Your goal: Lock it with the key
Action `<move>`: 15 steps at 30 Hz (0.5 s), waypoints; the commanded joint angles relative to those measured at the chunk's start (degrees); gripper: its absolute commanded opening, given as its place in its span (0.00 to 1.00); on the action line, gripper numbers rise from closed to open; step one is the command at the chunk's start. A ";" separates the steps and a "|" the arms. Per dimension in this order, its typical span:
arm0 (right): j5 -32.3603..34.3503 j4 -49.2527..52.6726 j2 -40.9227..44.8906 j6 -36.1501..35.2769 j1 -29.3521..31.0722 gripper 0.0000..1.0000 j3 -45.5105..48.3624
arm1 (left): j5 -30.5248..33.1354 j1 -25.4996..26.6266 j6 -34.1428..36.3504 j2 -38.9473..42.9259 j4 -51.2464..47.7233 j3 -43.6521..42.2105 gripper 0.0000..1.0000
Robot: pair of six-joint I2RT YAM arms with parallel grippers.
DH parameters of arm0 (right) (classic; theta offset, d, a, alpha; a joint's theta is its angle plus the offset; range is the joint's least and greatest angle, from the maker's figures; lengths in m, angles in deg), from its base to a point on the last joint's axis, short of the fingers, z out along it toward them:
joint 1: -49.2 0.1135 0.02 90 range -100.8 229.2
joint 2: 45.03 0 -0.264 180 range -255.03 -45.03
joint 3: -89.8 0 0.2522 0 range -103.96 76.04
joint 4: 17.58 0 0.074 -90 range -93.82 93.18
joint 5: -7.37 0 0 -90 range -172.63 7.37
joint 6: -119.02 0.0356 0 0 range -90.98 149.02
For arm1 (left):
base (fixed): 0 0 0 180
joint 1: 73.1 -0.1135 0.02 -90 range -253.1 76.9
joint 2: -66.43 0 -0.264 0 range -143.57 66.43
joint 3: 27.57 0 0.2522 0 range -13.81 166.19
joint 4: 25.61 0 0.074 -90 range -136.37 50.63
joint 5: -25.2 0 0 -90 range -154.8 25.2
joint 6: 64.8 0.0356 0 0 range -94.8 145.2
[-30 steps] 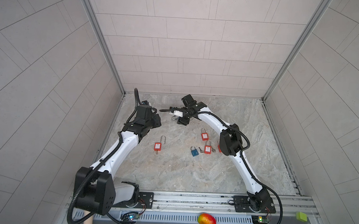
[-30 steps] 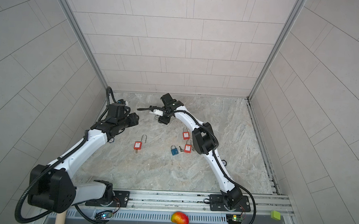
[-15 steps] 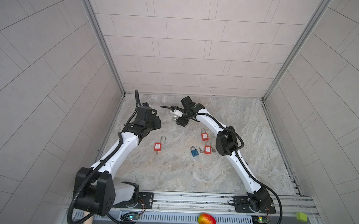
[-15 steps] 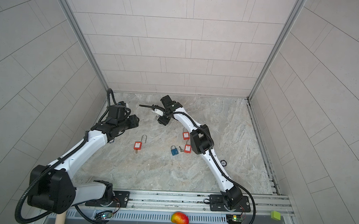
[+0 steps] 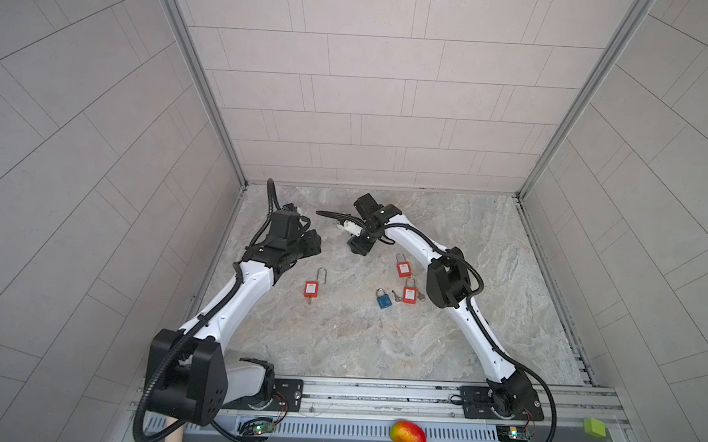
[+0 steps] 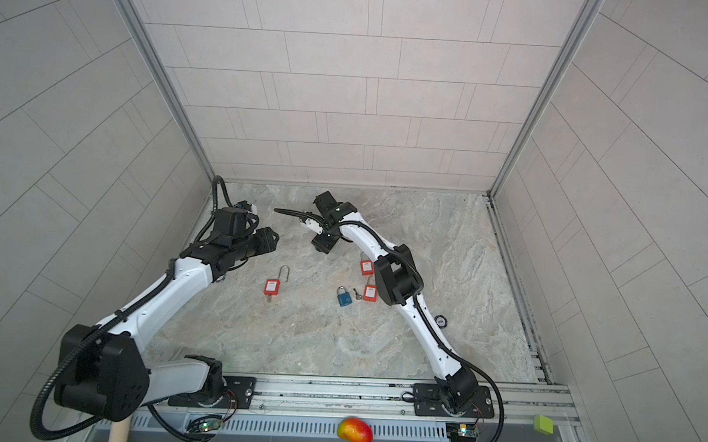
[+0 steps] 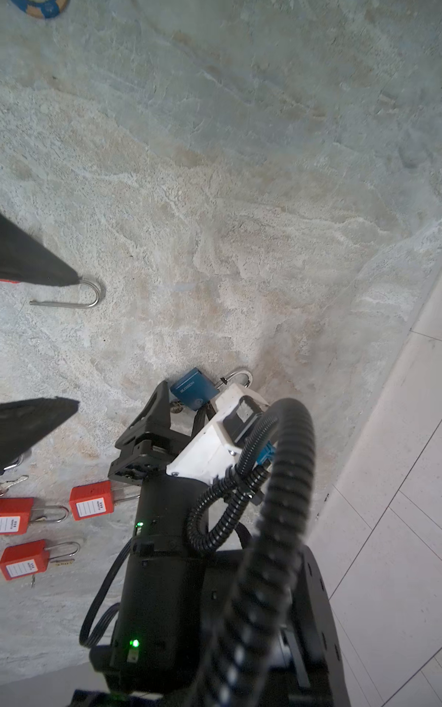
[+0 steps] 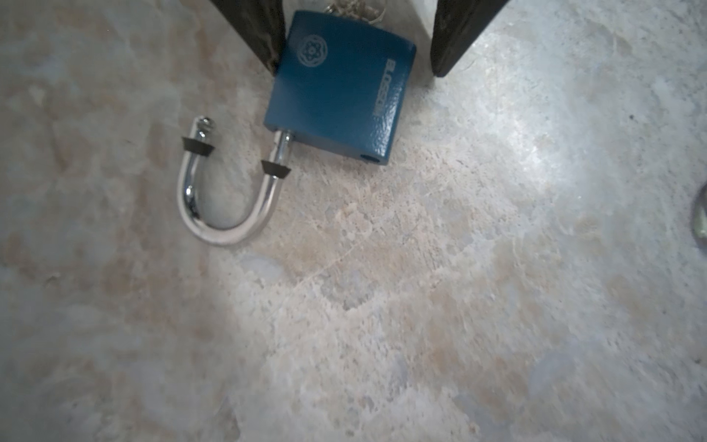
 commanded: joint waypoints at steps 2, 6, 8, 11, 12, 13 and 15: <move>3.62 0.65 1.14 2.17 1.29 0.66 0.41 | -0.67 -0.39 -0.51 2.10 1.55 -0.94 0.53; 5.69 -0.68 0.02 4.63 1.46 0.67 0.19 | -0.41 -0.38 -0.33 2.63 1.64 -1.21 0.53; 6.74 -0.92 -0.53 7.10 1.36 0.67 -0.51 | -0.49 -0.35 -0.42 2.66 1.64 -1.24 0.53; 7.06 -0.82 -1.25 10.28 1.32 0.67 -1.35 | -0.25 -0.34 -0.42 2.61 1.73 -1.38 0.53; 7.02 -0.73 -1.39 11.05 1.38 0.67 -1.50 | -0.18 -0.37 -0.43 2.55 1.77 -1.46 0.53; 6.98 -0.80 -1.51 12.35 1.32 0.67 -1.48 | -0.22 -0.33 -0.46 2.51 1.82 -1.40 0.53; 6.52 -0.85 -1.78 14.33 1.38 0.67 -1.53 | -0.23 -0.33 -0.59 2.46 1.91 -1.47 0.53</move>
